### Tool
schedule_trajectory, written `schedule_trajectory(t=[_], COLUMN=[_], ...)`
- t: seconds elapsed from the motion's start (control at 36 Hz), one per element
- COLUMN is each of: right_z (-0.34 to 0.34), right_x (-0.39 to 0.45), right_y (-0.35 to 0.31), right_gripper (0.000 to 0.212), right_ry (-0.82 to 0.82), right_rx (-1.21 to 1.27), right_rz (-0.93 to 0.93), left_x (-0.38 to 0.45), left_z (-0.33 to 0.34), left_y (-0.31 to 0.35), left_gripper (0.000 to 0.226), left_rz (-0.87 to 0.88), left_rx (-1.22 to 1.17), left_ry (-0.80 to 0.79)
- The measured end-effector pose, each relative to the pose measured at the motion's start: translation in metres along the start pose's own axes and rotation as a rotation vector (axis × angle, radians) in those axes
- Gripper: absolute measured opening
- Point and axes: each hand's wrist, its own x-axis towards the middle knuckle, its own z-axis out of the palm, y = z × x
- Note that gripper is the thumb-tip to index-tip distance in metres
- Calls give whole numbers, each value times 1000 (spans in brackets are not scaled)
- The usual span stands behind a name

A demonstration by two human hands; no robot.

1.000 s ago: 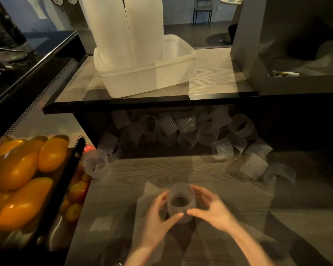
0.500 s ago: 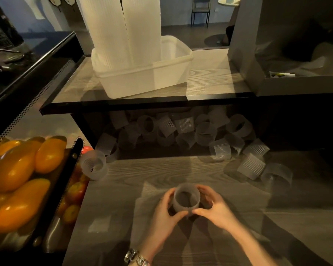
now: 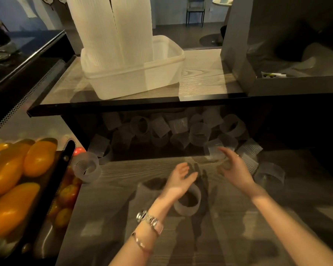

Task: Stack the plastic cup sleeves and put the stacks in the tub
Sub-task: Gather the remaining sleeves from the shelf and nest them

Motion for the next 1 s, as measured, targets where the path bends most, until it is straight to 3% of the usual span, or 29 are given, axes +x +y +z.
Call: schedule_trajectory(t=[0.08, 0.19, 0.33, 0.5, 0.69, 0.78, 0.86, 1.0], right_z=[-5, -2, 2, 13, 26, 38, 52, 75], right_x=[31, 60, 76, 67, 46, 36, 27, 15], right_y=[-3, -4, -5, 2, 5, 6, 3, -8], right_gripper=[64, 64, 57, 67, 68, 69, 66, 60], right_ry=[0, -156, -333, -313, -78, -20, -7, -98], right_rx=[-202, -530, -857, -1000, -725, -552, -319, 248], right_rz=[-36, -41, 29, 15, 118, 208, 249, 327], left_x=[18, 46, 69, 73, 75, 77, 73, 62], left_z=[17, 40, 53, 54, 41, 29, 10, -24], left_y=[19, 35, 30, 20, 20, 17, 10, -11], left_gripper=[52, 11, 19, 14, 29, 43, 51, 67], left_rz=[-58, -255, -399, -420, -345, -294, -249, -191], left_rx=[19, -248, -533, -630, -519, -455, -436, -232], left_ry=[-113, -203, -122, -122, -129, -17, 72, 34])
